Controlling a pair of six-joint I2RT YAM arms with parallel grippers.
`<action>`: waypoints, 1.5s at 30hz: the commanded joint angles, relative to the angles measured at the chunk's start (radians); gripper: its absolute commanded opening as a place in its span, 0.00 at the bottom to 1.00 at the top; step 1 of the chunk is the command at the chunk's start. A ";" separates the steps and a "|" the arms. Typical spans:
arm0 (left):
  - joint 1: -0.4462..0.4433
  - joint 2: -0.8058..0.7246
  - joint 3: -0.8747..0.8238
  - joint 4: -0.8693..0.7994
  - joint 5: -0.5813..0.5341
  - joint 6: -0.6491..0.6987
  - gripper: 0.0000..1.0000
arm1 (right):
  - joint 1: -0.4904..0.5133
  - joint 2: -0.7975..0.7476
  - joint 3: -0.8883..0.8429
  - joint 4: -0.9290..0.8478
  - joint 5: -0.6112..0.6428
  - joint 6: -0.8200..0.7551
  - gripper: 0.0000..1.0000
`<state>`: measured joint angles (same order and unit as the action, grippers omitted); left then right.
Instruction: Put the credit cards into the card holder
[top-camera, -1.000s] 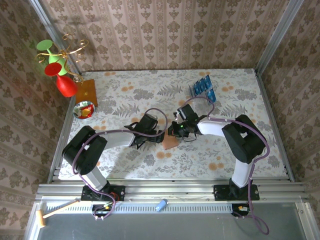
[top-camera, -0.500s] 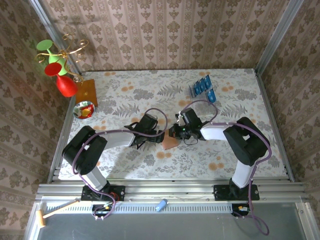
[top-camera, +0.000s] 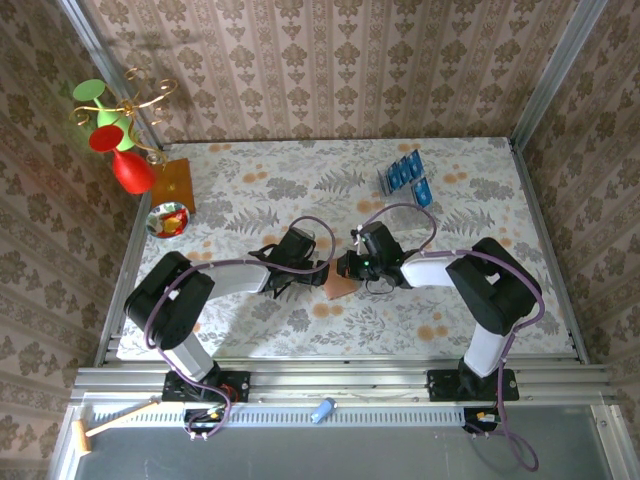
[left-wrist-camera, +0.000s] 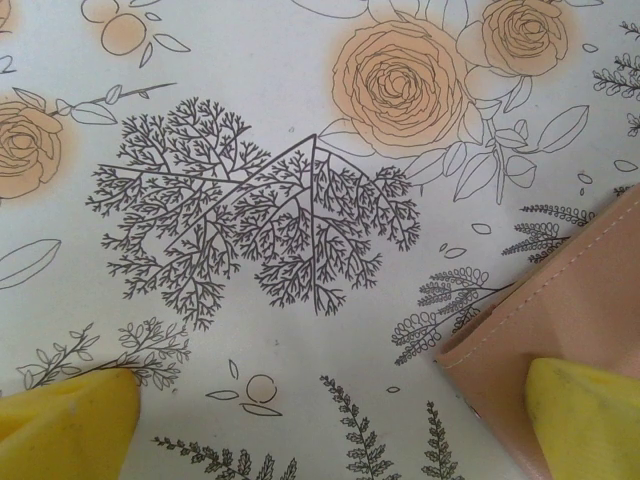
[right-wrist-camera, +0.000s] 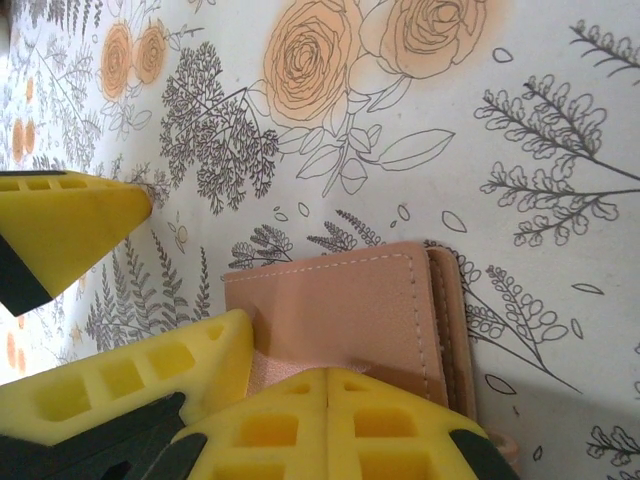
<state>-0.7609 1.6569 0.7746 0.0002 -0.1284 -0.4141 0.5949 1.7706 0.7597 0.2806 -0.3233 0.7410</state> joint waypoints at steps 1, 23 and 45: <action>-0.010 0.036 -0.006 -0.046 0.033 0.009 1.00 | 0.029 0.090 -0.098 -0.201 0.050 0.043 0.00; -0.012 0.042 0.014 -0.057 0.031 0.013 1.00 | 0.003 -0.055 0.188 -0.356 -0.099 0.007 0.00; -0.010 0.053 0.005 -0.033 0.042 0.009 1.00 | -0.031 -0.193 0.242 -0.601 0.030 -0.117 0.32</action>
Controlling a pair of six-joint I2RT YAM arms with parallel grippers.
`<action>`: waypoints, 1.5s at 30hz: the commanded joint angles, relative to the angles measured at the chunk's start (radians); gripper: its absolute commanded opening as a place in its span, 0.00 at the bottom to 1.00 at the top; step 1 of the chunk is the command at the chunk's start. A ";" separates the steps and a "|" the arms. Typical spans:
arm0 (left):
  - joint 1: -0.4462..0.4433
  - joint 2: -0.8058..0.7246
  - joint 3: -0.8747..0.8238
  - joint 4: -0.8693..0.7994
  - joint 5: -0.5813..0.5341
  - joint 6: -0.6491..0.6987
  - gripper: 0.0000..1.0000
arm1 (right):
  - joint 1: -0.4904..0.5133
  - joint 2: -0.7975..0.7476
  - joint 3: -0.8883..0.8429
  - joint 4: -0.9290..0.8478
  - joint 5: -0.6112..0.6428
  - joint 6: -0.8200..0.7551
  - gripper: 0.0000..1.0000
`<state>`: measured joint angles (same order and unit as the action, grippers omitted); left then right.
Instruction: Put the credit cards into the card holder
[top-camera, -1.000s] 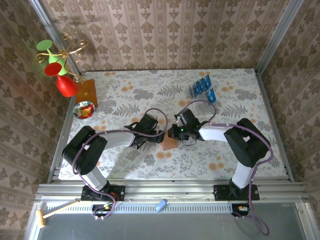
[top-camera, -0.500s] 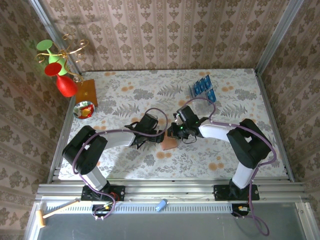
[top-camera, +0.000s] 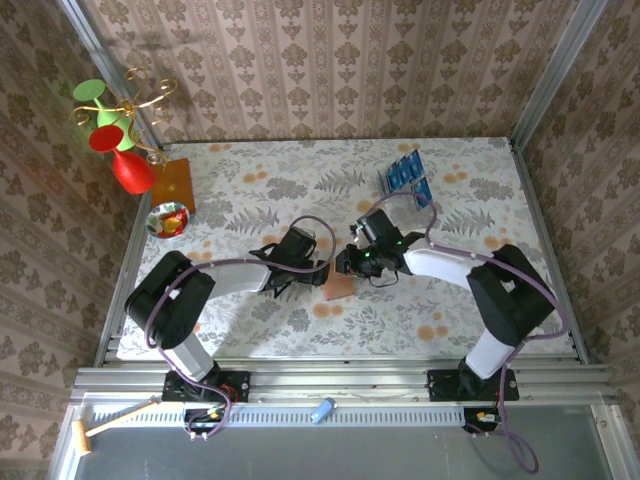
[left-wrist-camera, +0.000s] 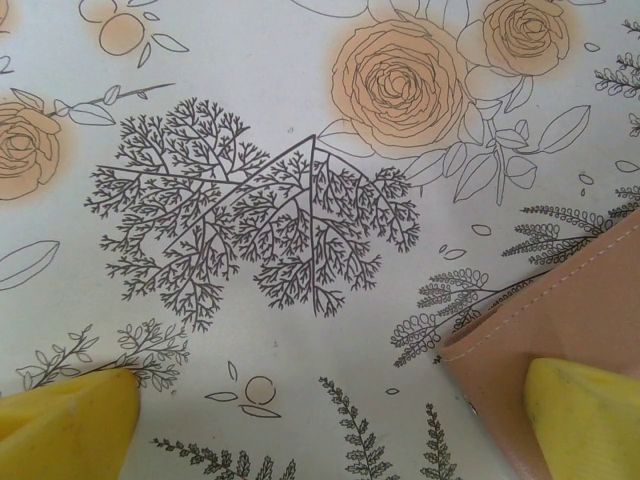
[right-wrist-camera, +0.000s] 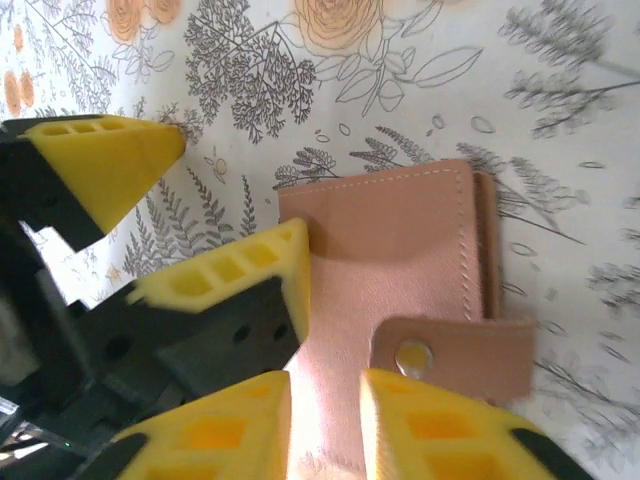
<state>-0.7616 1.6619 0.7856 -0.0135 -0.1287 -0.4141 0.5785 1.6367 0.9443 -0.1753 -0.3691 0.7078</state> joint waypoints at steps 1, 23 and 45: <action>-0.009 0.049 -0.008 -0.018 0.043 0.008 1.00 | -0.016 -0.064 0.072 -0.187 0.100 -0.112 0.34; -0.008 0.050 -0.011 -0.003 0.050 0.004 1.00 | 0.078 0.113 0.277 -0.436 0.251 -0.286 0.44; -0.009 0.059 -0.017 0.015 0.061 -0.002 1.00 | 0.112 0.196 0.344 -0.475 0.342 -0.325 0.24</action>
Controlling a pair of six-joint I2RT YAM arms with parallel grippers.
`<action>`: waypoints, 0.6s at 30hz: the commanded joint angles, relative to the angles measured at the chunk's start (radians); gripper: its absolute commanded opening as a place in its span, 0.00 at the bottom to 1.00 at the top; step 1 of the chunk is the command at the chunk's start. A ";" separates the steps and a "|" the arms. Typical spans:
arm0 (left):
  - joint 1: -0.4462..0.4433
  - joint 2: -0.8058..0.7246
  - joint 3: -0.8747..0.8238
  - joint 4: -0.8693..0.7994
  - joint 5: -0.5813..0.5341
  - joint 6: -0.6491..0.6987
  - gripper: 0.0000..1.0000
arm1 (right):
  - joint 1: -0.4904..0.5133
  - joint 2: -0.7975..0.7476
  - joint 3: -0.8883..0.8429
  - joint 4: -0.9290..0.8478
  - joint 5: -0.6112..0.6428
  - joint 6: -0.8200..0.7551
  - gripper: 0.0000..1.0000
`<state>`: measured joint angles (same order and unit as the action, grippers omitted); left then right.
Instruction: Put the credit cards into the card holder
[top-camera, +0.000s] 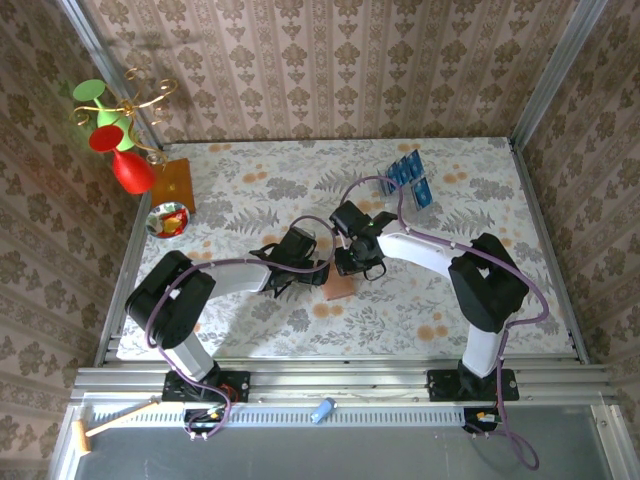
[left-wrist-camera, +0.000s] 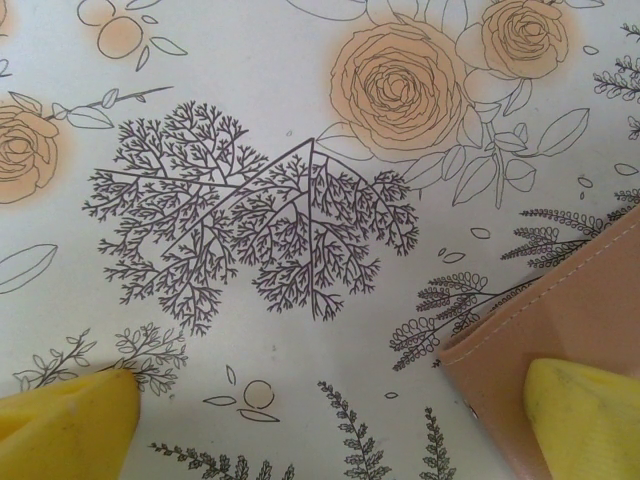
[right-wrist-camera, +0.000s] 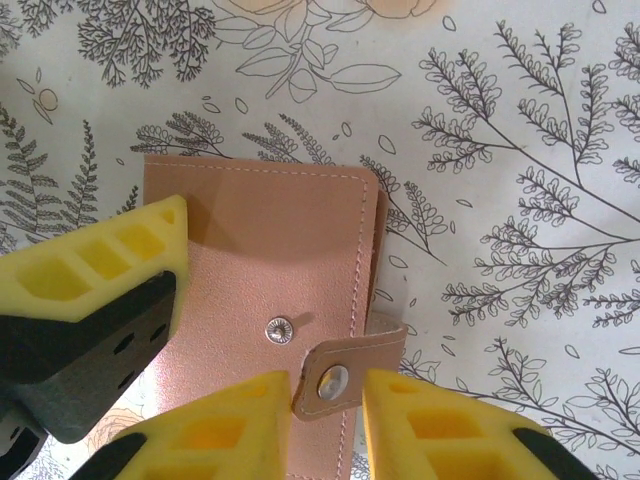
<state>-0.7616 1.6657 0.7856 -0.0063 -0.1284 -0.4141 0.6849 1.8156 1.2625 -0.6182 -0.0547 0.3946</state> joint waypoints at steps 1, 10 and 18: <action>-0.008 0.057 -0.017 0.008 0.061 0.000 1.00 | 0.006 0.017 0.026 -0.032 0.028 -0.012 0.22; -0.009 0.056 -0.015 0.007 0.063 -0.003 1.00 | 0.005 0.023 0.021 -0.031 0.033 -0.014 0.09; -0.009 0.055 -0.012 0.006 0.063 0.003 1.00 | 0.004 0.007 0.018 -0.025 0.029 -0.017 0.00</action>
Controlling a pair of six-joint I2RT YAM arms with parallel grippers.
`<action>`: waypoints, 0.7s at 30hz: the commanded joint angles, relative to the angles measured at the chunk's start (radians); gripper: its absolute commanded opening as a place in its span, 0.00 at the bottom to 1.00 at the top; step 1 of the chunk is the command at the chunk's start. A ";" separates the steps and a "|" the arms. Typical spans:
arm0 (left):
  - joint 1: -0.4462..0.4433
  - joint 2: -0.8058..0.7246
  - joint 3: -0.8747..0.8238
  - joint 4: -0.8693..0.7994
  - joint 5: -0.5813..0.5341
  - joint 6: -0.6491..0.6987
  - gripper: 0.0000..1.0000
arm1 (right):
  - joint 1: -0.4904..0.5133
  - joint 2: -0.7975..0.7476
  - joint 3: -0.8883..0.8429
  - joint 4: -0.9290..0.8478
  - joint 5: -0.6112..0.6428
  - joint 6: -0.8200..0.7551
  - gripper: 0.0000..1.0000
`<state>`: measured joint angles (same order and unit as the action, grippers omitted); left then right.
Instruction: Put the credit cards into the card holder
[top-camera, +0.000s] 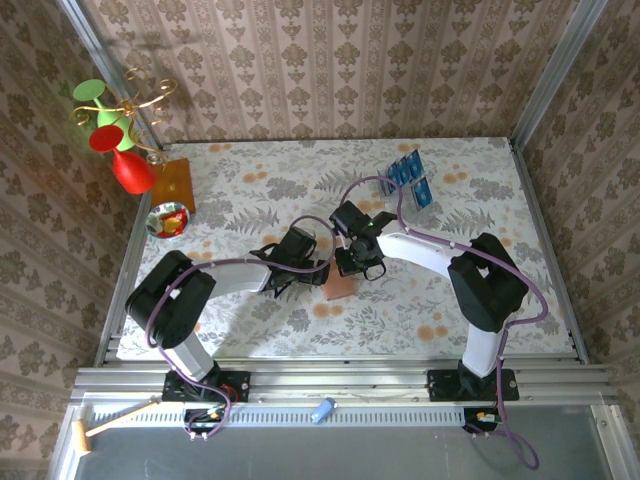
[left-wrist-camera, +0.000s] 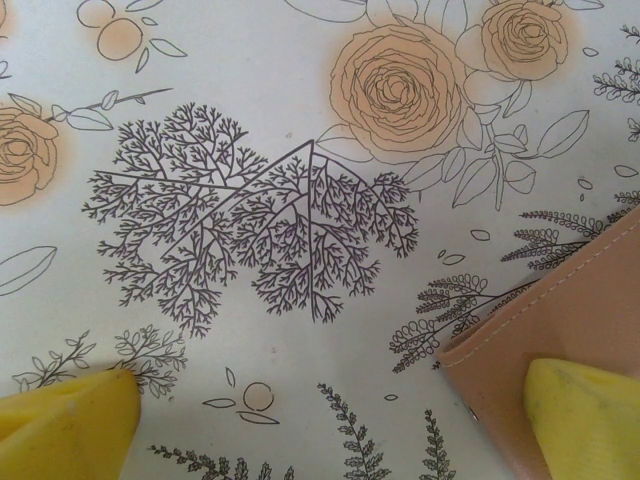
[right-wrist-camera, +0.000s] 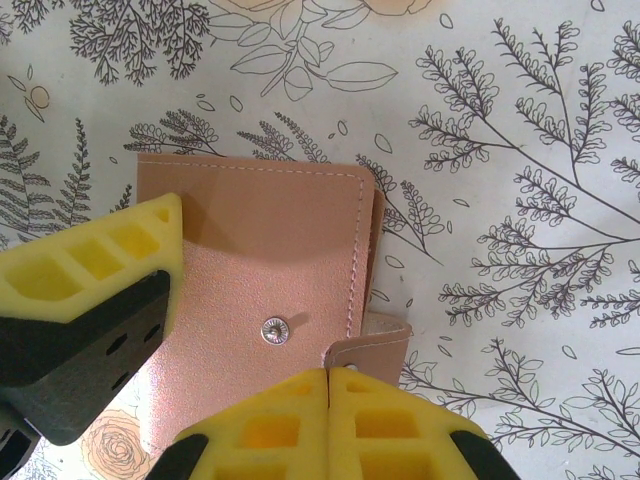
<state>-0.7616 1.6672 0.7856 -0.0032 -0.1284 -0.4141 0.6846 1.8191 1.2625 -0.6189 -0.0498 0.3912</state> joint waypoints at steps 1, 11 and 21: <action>-0.009 0.055 -0.011 0.003 0.062 0.003 1.00 | 0.003 -0.003 0.013 -0.016 0.009 -0.010 0.00; -0.009 0.057 -0.014 0.004 0.063 0.004 1.00 | -0.009 0.015 0.010 0.062 -0.153 0.032 0.00; -0.007 0.053 -0.017 0.006 0.061 0.004 1.00 | -0.010 0.043 0.000 0.076 -0.162 0.043 0.00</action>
<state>-0.7616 1.6676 0.7856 -0.0021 -0.1284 -0.4141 0.6777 1.8465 1.2625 -0.5533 -0.1879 0.4225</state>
